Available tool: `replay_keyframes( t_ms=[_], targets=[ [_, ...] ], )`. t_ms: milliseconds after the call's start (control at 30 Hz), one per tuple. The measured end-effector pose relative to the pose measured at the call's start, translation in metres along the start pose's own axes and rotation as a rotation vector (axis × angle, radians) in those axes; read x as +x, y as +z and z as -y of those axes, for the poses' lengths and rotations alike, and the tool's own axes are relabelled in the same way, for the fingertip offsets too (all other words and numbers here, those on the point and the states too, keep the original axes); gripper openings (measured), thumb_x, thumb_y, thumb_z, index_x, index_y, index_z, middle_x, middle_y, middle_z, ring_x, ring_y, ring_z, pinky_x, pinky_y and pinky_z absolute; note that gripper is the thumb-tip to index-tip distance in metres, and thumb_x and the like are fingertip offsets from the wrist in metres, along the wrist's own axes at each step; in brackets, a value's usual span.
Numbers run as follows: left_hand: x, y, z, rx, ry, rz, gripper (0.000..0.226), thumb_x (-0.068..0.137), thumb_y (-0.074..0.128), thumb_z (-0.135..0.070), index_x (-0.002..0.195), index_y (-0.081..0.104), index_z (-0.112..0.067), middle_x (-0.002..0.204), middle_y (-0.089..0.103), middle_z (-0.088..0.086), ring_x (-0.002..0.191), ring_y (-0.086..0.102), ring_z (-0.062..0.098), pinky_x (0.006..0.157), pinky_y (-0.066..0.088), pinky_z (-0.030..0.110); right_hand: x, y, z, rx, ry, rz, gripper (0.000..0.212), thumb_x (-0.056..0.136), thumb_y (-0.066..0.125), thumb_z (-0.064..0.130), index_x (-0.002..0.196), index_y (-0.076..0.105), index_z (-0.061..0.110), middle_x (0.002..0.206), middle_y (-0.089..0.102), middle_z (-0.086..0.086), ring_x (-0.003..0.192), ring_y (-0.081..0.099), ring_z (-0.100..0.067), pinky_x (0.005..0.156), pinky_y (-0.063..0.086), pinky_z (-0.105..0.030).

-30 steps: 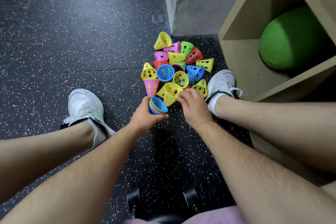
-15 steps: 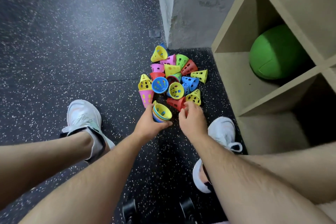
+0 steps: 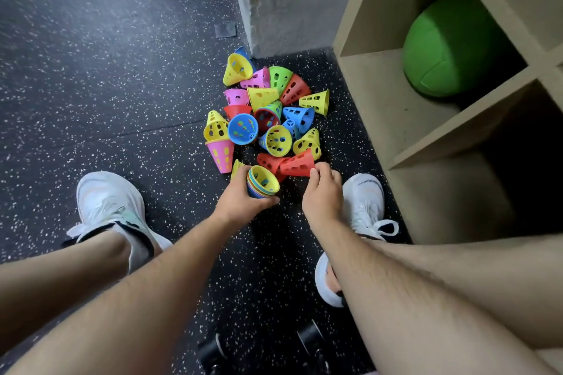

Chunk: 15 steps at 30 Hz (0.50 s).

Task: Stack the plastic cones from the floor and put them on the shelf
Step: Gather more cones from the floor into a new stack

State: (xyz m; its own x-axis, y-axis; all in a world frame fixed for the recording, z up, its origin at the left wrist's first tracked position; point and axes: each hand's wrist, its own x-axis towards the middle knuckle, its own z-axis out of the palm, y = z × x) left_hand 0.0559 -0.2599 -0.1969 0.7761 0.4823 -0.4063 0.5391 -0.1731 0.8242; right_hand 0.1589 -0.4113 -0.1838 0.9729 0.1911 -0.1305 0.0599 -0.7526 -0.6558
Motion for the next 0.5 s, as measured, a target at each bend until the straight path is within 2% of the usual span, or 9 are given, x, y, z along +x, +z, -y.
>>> replay_keyframes(
  t_ms=[100, 167, 333, 400, 500],
  targets=[
    [0.000, 0.004, -0.006, 0.005, 0.006, -0.002, 0.072, 0.067, 0.096, -0.033, 0.123, 0.050, -0.030, 0.108, 0.068, -0.014, 0.096, 0.067, 0.001, 0.092, 0.053, 0.029, -0.005, -0.010, -0.003, 0.021, -0.225, 0.011, 0.023, 0.104, 0.044, 0.023, 0.116, 0.060, 0.013, 0.116, 0.060, -0.009, 0.099, 0.057, -0.030, 0.080, 0.046, -0.035],
    [-0.001, 0.007, -0.009, -0.002, 0.011, -0.008, 0.073, 0.066, 0.096, -0.034, 0.125, 0.051, -0.029, 0.108, 0.068, -0.015, 0.094, 0.066, -0.002, 0.086, 0.051, 0.025, -0.005, -0.013, -0.002, 0.005, -0.339, 0.071, 0.021, 0.102, 0.046, 0.020, 0.115, 0.061, 0.011, 0.113, 0.063, -0.009, 0.102, 0.056, -0.030, 0.086, 0.048, -0.039],
    [-0.010, 0.006, -0.011, 0.003, 0.051, -0.044, 0.070, 0.067, 0.094, -0.035, 0.123, 0.051, -0.029, 0.107, 0.067, -0.015, 0.095, 0.066, -0.001, 0.087, 0.053, 0.028, -0.020, -0.013, 0.012, 0.009, -0.500, 0.295, 0.016, 0.098, 0.052, 0.024, 0.107, 0.063, 0.017, 0.103, 0.066, -0.003, 0.098, 0.057, -0.024, 0.087, 0.047, -0.035],
    [-0.016, 0.002, -0.008, 0.013, 0.055, -0.053, 0.064, 0.069, 0.093, -0.034, 0.118, 0.052, -0.031, 0.105, 0.068, -0.015, 0.094, 0.067, 0.000, 0.088, 0.054, 0.030, -0.025, -0.010, 0.018, 0.053, -0.425, 0.384, 0.016, 0.097, 0.051, 0.033, 0.106, 0.061, 0.024, 0.099, 0.067, 0.004, 0.093, 0.059, -0.016, 0.083, 0.047, -0.031],
    [-0.028, -0.004, 0.006, -0.044, 0.038, -0.069, 0.072, 0.064, 0.095, -0.036, 0.123, 0.053, -0.031, 0.109, 0.070, -0.014, 0.097, 0.068, 0.000, 0.093, 0.055, 0.033, -0.024, 0.003, 0.023, 0.104, -0.207, 0.309, 0.015, 0.096, 0.050, 0.036, 0.103, 0.060, 0.026, 0.096, 0.067, 0.005, 0.088, 0.060, -0.017, 0.077, 0.047, -0.031]
  ],
)
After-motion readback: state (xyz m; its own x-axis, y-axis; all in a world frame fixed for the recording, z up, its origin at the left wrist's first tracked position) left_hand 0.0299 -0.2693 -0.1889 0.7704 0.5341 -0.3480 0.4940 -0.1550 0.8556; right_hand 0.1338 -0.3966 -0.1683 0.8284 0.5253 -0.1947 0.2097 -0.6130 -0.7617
